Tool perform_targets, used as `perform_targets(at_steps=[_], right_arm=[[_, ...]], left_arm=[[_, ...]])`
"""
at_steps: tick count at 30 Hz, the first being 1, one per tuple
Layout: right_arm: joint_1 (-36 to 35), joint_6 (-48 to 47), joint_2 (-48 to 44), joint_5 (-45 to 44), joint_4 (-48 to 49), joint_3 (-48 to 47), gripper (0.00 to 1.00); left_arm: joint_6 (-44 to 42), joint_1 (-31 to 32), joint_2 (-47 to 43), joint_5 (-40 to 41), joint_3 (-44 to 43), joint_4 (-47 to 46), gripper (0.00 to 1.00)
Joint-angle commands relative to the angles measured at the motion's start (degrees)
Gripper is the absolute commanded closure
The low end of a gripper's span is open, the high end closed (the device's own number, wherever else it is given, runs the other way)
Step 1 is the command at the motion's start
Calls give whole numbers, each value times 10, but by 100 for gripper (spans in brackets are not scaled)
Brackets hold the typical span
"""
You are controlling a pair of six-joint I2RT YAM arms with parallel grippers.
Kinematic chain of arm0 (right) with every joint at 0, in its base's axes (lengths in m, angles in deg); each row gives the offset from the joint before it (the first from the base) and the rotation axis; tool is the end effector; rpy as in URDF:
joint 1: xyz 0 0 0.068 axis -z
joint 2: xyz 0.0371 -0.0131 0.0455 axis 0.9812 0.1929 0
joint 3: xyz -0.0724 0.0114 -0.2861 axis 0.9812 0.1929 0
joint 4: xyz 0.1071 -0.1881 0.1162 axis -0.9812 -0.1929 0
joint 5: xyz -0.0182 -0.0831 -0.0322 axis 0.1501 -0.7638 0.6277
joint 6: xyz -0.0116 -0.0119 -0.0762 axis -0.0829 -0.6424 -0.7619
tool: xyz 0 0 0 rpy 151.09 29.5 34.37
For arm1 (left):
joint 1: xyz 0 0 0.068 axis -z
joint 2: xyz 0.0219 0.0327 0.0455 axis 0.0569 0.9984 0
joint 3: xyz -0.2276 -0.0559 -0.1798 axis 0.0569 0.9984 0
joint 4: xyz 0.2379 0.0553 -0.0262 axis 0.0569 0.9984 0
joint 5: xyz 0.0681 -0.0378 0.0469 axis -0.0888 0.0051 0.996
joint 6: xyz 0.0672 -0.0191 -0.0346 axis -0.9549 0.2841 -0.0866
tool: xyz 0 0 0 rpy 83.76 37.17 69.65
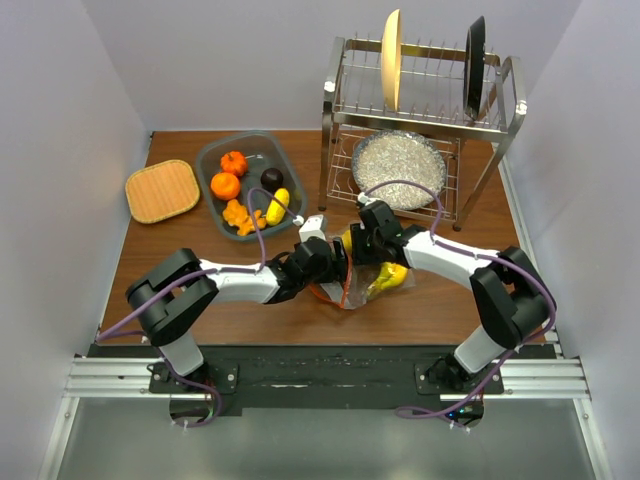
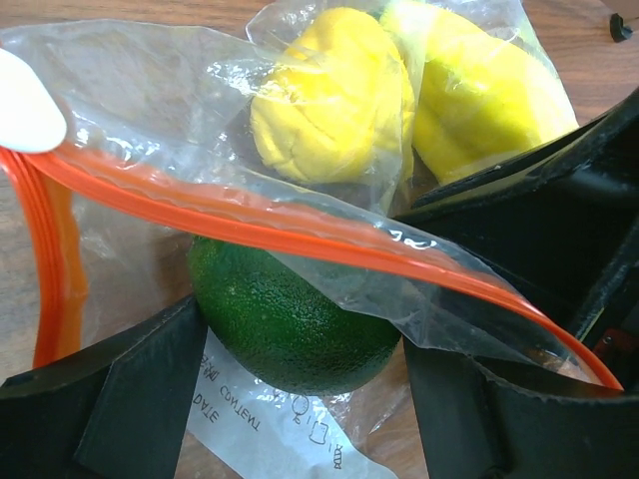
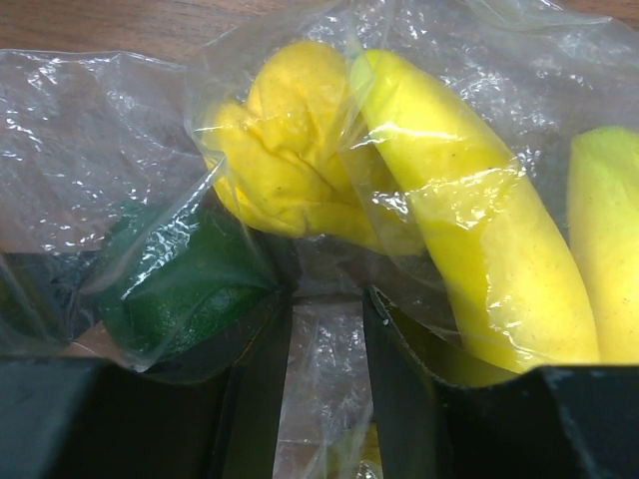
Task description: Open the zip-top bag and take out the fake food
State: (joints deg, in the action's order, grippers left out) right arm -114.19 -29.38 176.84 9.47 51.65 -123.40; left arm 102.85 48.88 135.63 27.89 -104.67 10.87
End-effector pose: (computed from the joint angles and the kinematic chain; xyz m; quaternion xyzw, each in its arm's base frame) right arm 0.2707 0.1883 0.1928 -0.0752 0.9449 0.1438 0.2843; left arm 0.2299 -0.2683 0.1728 -0.0510 0.8870 -0.2787 0.3647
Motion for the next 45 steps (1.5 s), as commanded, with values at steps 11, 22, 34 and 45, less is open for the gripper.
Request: perform_targets(at_steps=[11, 22, 34, 45], right_arm=[[24, 15, -8, 8, -23, 14, 58], [25, 16, -32, 9, -33, 12, 58], [26, 10, -63, 10, -38, 19, 58], [26, -4, -98, 5, -59, 21, 58]], left_arm=[[-56, -4, -94, -6, 34, 50, 63], [-62, -19, -208, -1, 33, 151, 72], [-113, -193, -261, -51, -56, 227, 73], [-183, -350, -30, 26, -218, 220, 66]])
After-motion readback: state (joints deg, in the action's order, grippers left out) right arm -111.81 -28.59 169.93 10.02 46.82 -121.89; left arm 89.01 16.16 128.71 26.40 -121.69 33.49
